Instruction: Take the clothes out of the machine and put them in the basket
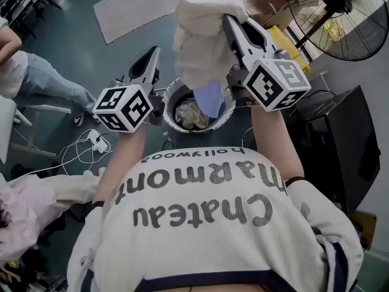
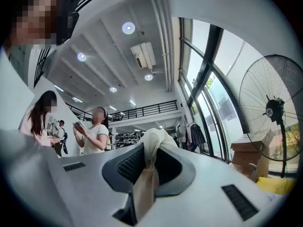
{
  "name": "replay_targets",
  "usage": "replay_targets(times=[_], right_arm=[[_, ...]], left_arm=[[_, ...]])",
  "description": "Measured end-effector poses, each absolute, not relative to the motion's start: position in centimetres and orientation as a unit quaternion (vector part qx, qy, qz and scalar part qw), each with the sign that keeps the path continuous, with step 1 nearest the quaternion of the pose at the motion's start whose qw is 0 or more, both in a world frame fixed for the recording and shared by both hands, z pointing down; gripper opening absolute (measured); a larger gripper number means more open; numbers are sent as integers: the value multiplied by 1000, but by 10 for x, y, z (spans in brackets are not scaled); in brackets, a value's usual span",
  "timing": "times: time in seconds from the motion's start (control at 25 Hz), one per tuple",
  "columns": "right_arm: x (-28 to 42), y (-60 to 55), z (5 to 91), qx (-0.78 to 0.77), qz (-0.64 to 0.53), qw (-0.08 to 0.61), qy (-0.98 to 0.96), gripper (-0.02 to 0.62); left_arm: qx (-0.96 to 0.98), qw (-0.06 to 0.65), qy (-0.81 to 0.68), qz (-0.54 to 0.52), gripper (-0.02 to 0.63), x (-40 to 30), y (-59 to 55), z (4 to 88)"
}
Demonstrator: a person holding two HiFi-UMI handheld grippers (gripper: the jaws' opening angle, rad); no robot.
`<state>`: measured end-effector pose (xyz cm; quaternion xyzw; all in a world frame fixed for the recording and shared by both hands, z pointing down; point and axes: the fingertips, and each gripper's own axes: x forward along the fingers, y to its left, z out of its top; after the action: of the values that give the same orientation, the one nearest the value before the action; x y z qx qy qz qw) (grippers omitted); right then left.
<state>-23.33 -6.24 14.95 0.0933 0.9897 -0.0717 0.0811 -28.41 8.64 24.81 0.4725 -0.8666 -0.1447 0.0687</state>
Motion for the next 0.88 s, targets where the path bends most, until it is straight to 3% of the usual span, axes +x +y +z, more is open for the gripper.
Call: replay_targets(times=[0.88], right_arm=[[-353, -100, 301, 99, -50, -110, 988, 67]], left_arm=[[383, 121, -899, -175, 8, -367, 91, 318]])
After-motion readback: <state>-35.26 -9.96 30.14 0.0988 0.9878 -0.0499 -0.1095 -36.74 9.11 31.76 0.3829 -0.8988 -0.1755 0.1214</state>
